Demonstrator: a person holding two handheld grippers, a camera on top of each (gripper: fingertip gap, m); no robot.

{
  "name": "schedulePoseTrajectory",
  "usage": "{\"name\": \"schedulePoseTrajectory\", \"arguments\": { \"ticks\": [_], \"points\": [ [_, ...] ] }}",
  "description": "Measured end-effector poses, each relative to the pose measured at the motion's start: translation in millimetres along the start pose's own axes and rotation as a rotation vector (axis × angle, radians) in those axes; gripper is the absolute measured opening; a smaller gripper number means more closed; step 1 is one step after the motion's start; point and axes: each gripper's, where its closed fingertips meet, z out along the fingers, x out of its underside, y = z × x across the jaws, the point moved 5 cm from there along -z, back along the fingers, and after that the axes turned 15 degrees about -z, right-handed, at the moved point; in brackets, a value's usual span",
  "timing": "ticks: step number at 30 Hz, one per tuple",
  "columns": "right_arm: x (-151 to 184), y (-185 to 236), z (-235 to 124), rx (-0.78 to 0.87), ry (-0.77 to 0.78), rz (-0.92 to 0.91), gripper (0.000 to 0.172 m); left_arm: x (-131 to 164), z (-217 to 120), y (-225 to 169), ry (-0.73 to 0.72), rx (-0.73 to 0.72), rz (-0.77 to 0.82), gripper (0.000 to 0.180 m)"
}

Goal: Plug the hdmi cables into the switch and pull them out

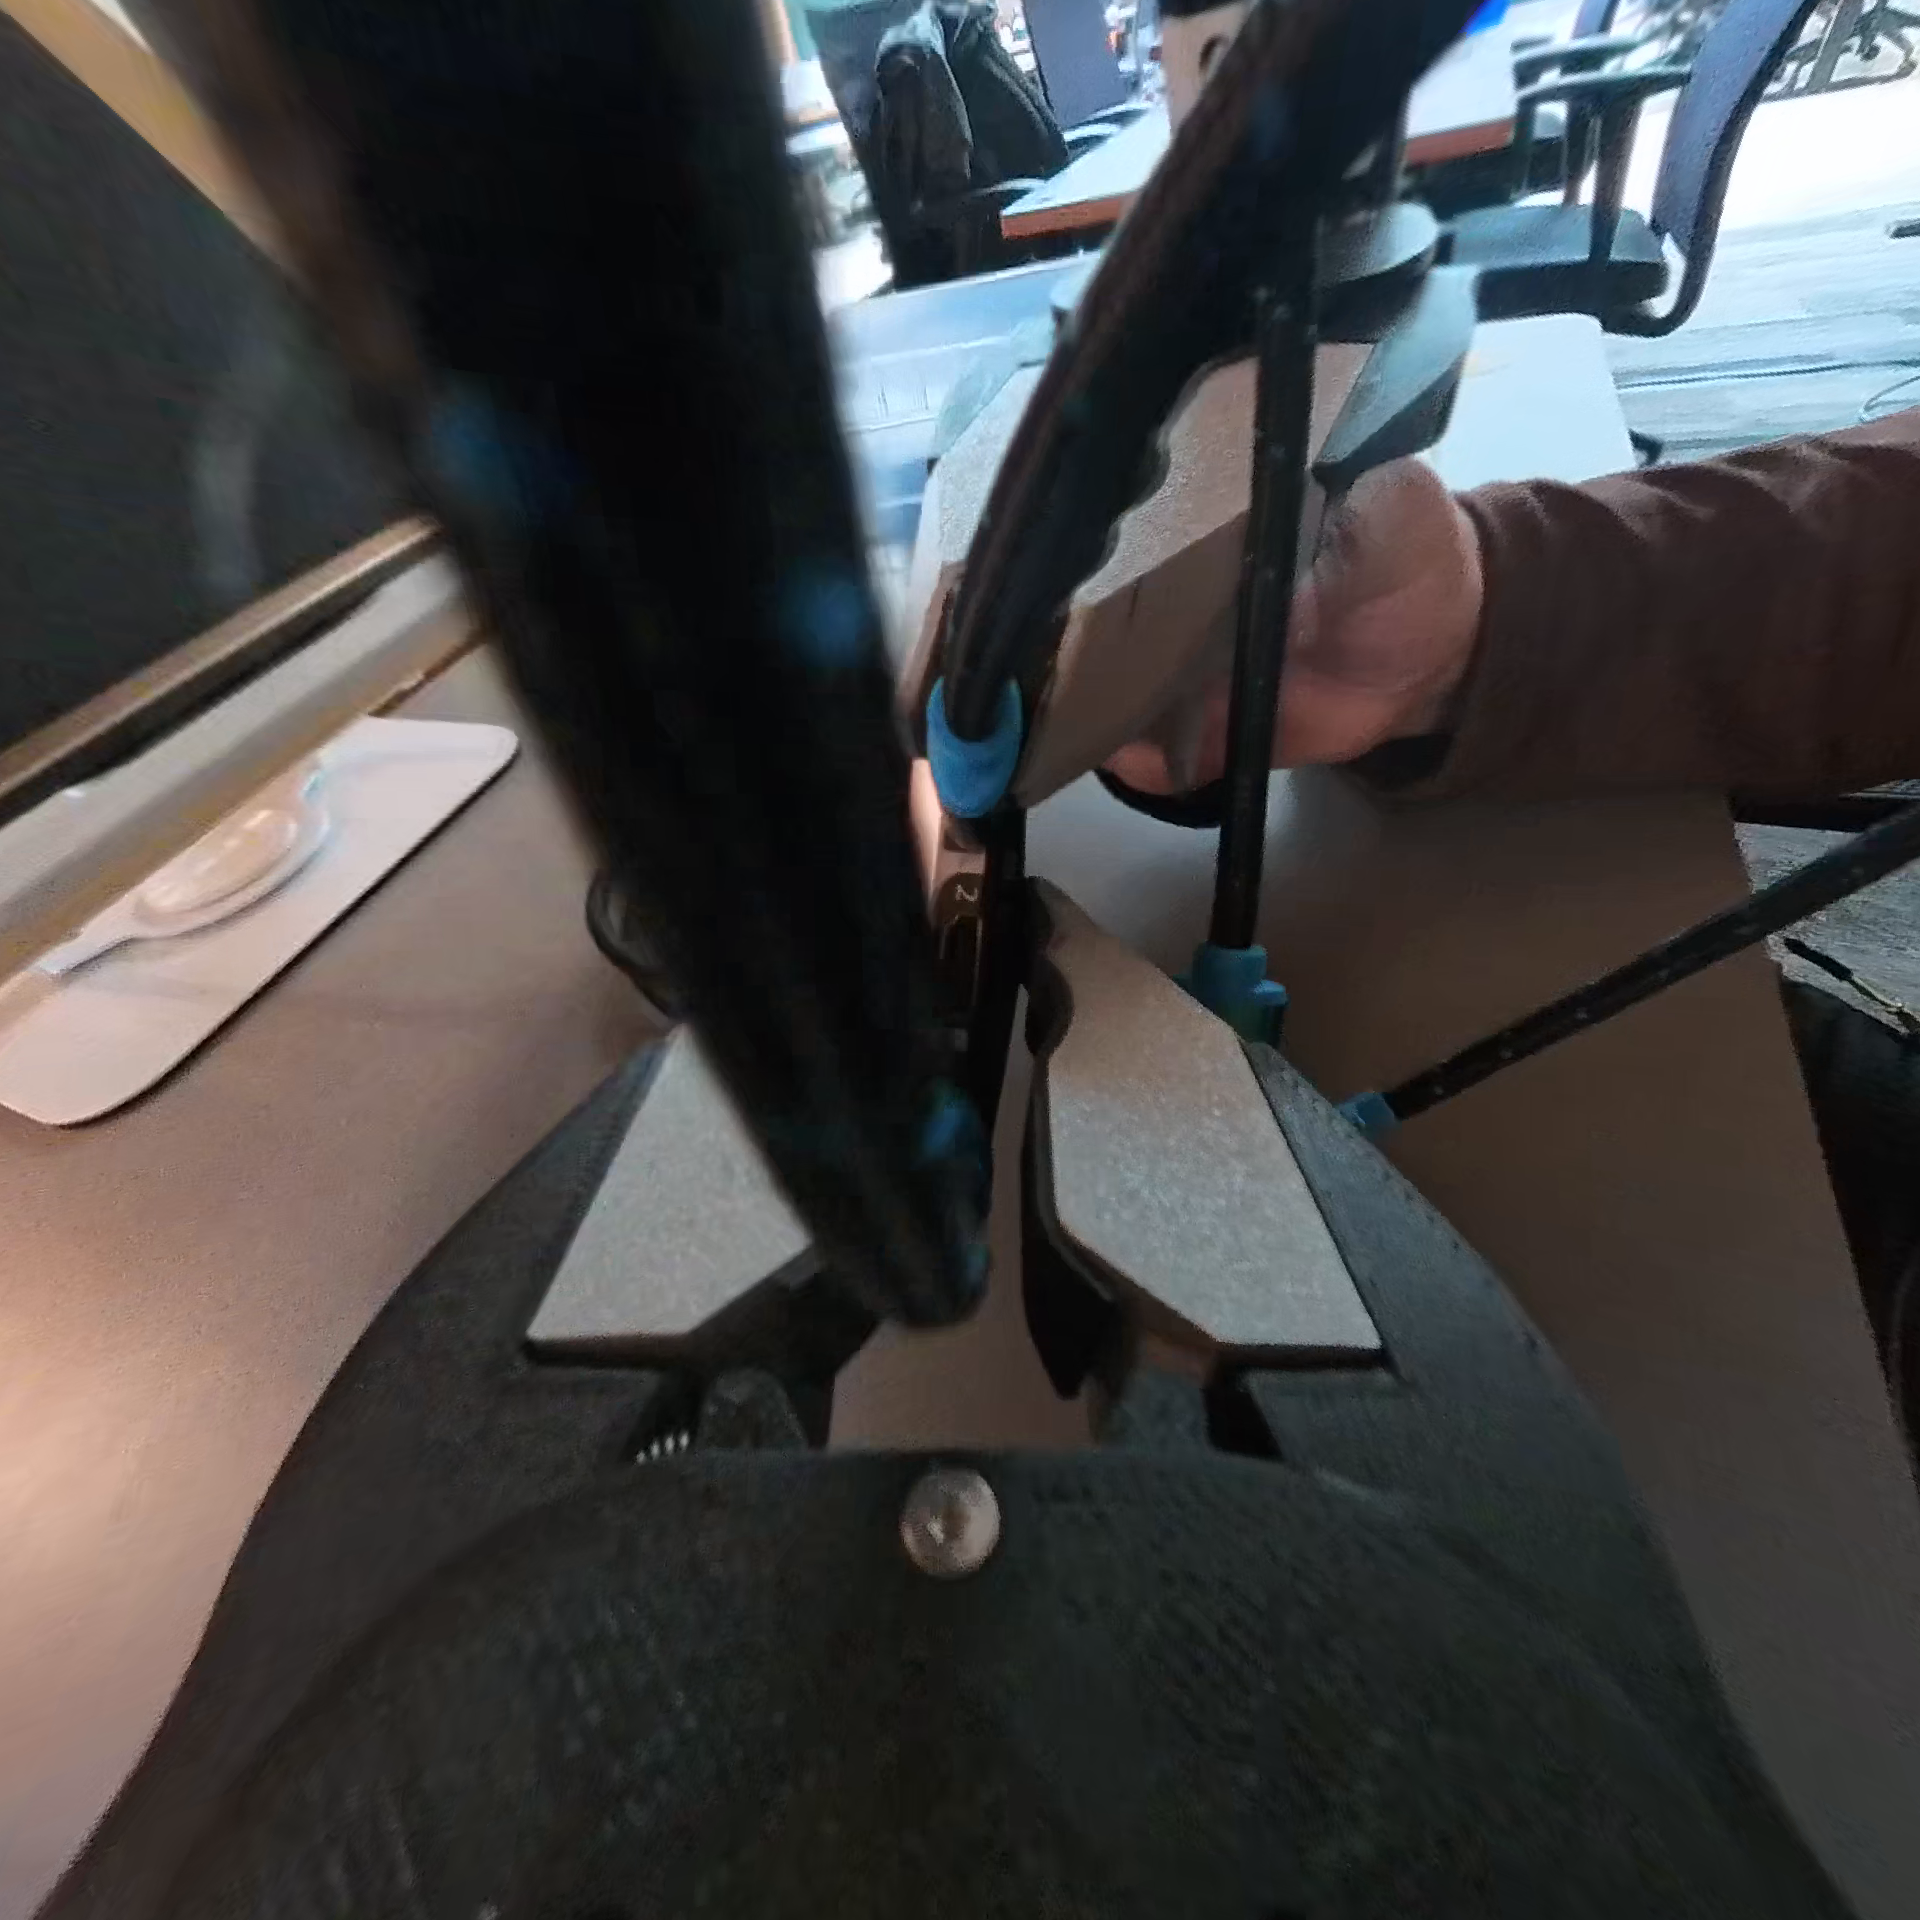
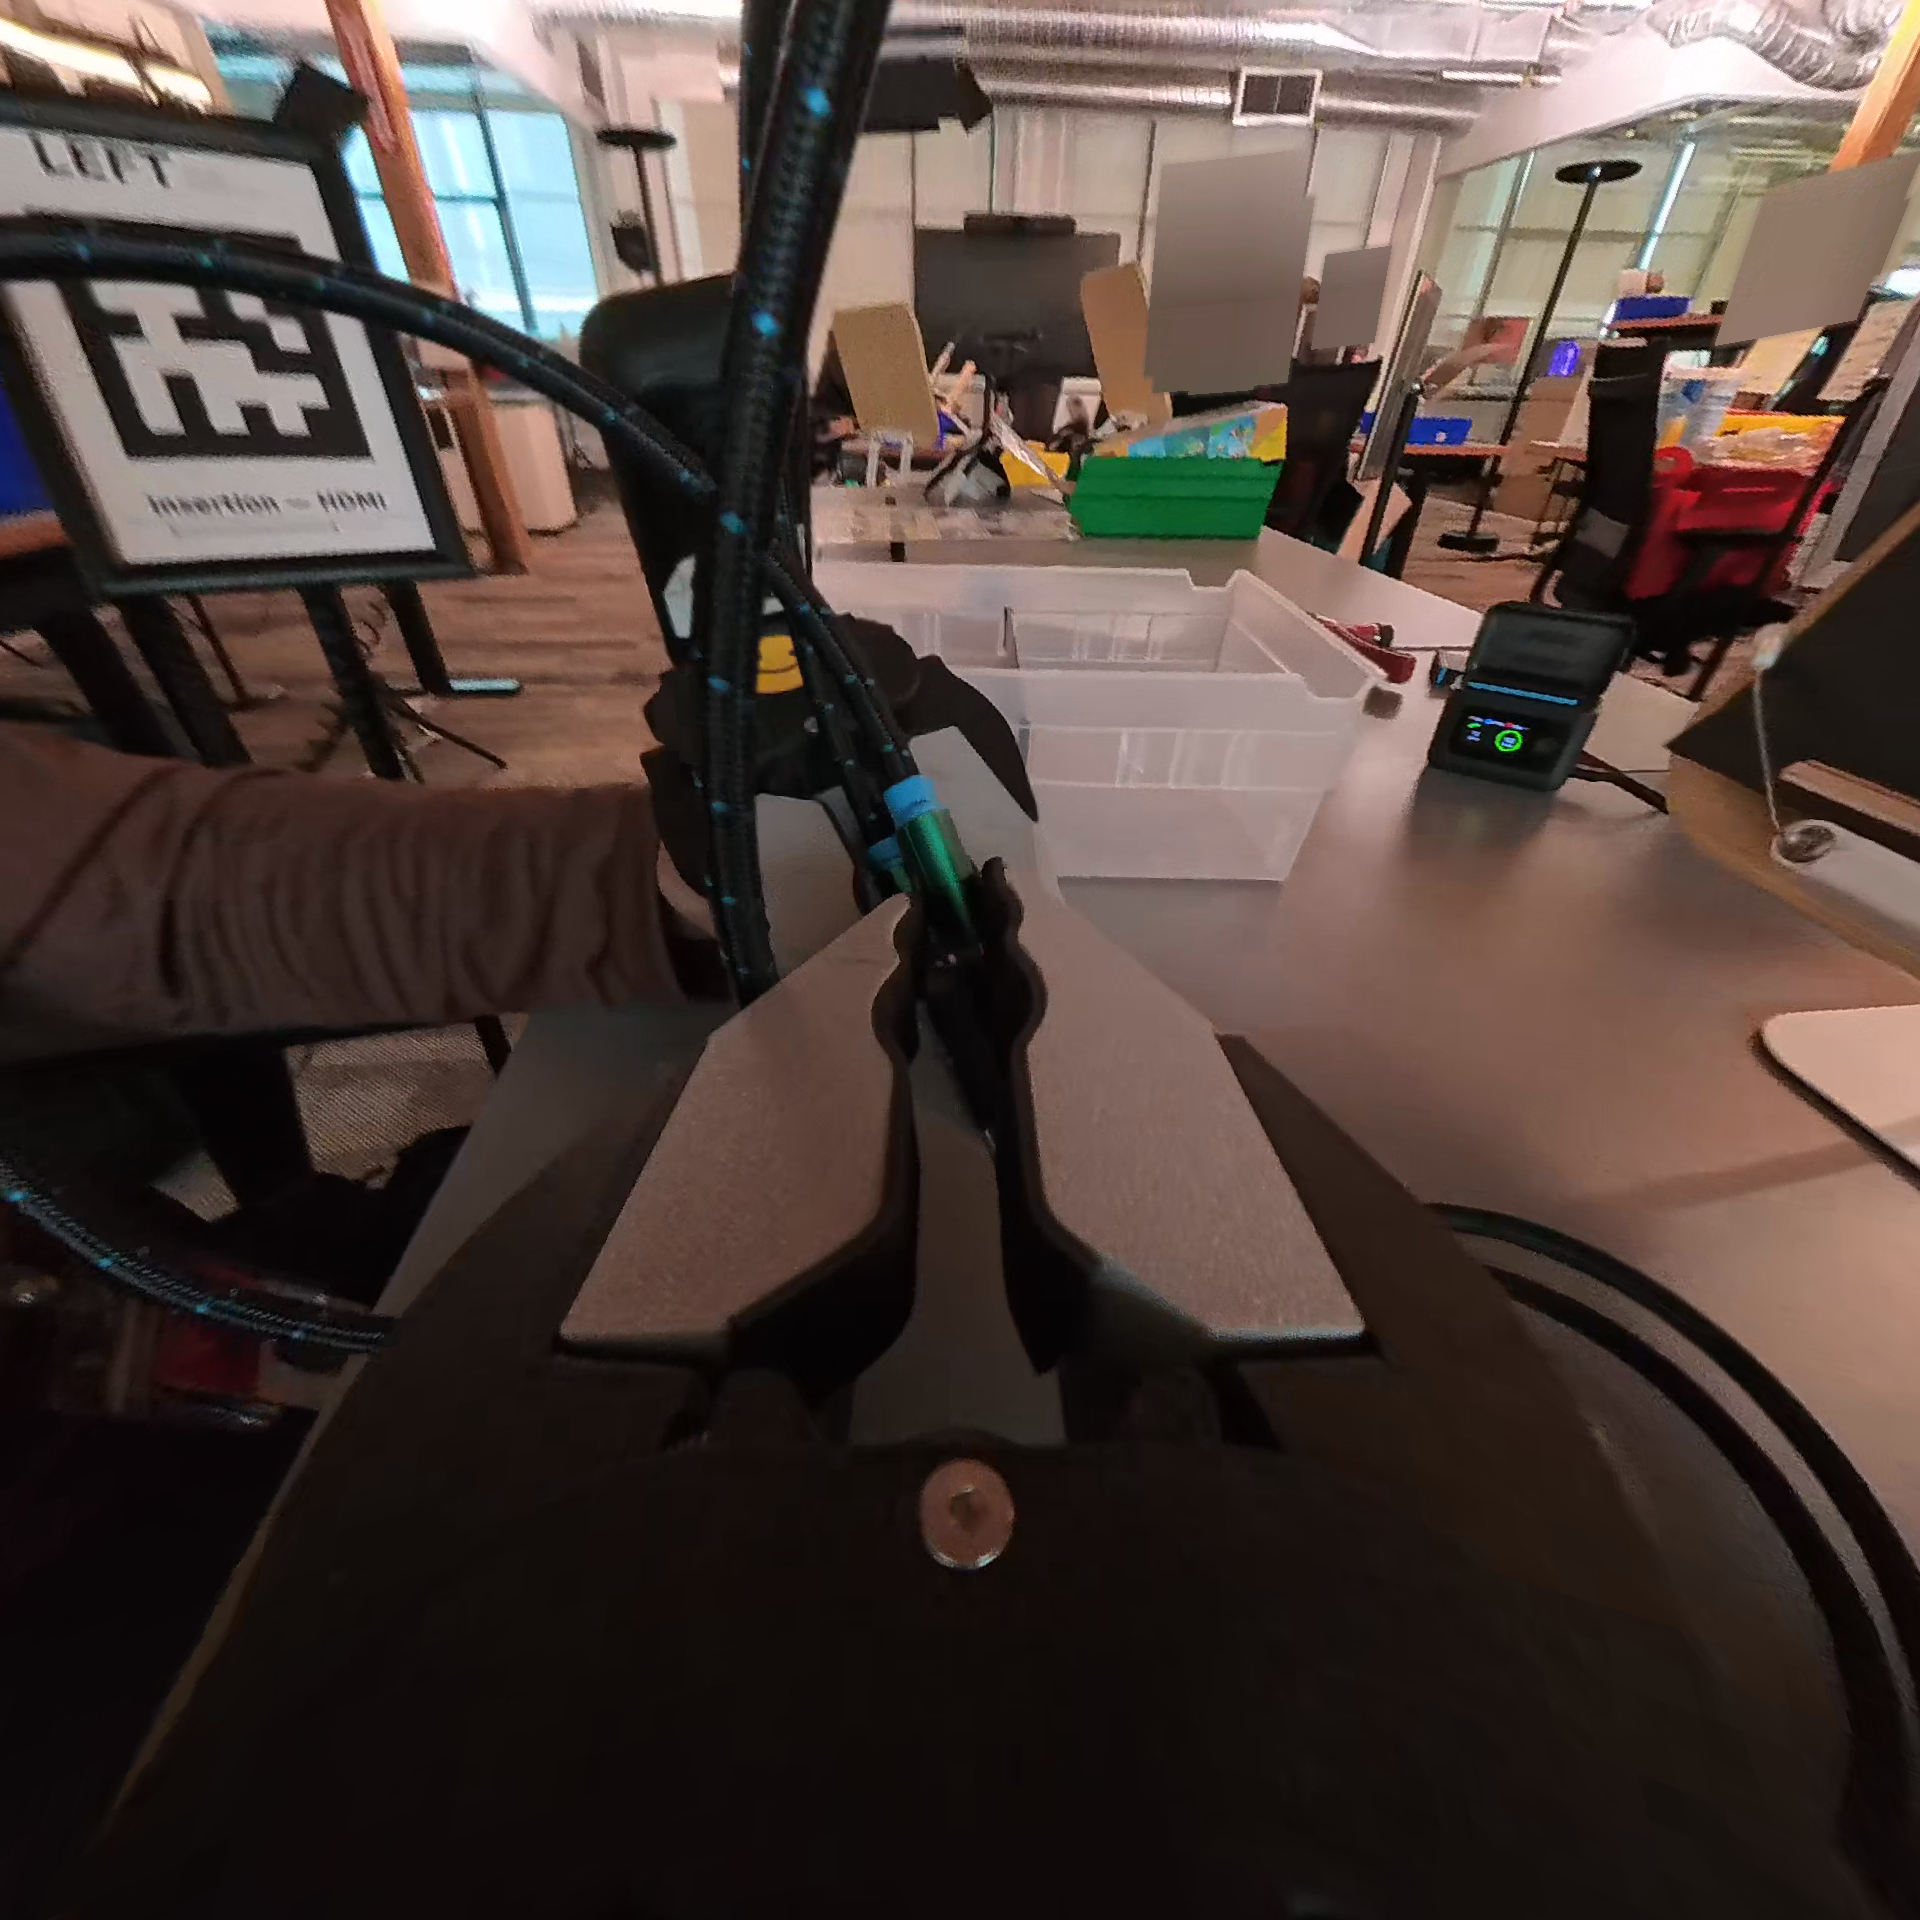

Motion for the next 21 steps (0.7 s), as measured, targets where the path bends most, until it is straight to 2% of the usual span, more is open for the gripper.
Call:
{"name": "schedulePoseTrajectory", "arguments": {
  "ticks": [5, 9, 16, 21],
  "points": [
    [-4.6, 0.2, 0.0, -0.01, -0.018, -0.003, 0.007, -2.5, -2.5, -1.2, -0.011, 0.011, -0.001, 0.019],
    [-3.9, 4.9, -0.9, 0.029, 0.116, -0.162, 0.01, 1.0, 1.1, -2.9, 0.016, 0.015, 0.012, 0.02],
    [0.5, 15.6, -6.9, -0.016, 0.238, -0.25, 0.009, 7.7, 4.9, -11.0, 0.073, 0.029, 0.107, 0.02],
    [-0.3, 20.9, -8.1, -0.035, 0.339, -0.393, 0.008, 8.7, 5.0, -14.2, 0.091, 0.021, 0.168, 0.02]
  ]
}}
